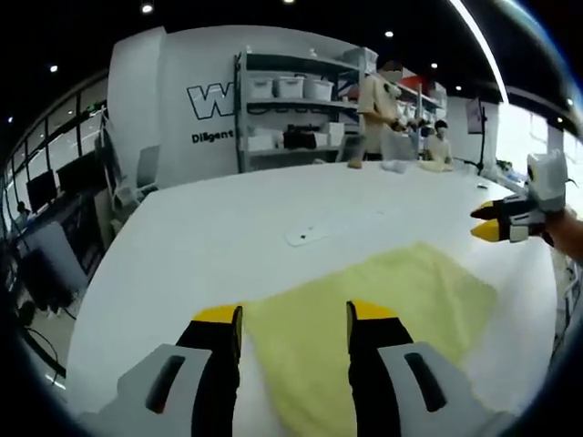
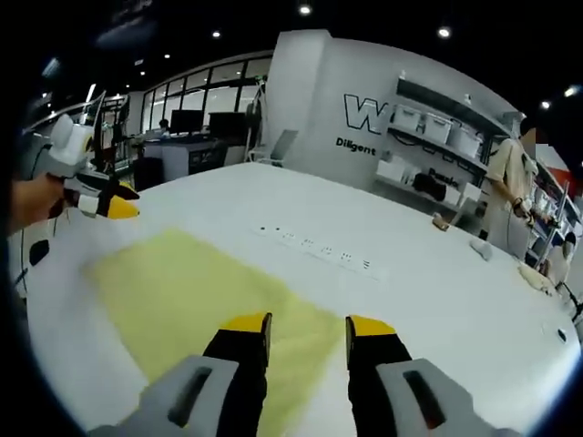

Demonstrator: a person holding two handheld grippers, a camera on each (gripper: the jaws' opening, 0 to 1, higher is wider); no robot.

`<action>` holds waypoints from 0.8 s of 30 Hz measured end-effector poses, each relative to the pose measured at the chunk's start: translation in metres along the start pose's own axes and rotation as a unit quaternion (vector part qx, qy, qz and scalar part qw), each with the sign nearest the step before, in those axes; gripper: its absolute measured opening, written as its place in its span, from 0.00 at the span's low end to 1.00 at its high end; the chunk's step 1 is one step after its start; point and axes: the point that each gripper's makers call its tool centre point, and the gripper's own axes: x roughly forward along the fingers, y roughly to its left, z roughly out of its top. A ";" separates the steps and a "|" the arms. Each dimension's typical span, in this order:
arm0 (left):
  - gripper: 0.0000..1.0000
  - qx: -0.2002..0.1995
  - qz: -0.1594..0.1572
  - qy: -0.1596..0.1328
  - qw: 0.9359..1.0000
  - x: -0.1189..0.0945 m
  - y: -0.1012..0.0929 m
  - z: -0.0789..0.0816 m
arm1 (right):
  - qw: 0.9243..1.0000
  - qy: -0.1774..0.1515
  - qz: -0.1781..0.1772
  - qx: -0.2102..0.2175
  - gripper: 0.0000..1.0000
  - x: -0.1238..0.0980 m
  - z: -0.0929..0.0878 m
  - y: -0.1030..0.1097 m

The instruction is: Fold the garment on the visible template until the final outline fits inside the template.

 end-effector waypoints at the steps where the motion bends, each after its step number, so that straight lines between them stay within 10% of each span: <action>1: 0.43 -0.001 0.000 0.002 1.000 -0.002 -0.001 -0.001 | 1.000 0.001 0.000 0.000 0.29 -0.002 -0.002 0.001; 24: 0.41 -0.017 -0.005 0.012 1.000 -0.070 -0.030 -0.040 | 1.000 0.010 0.015 -0.001 0.29 -0.065 -0.034 0.037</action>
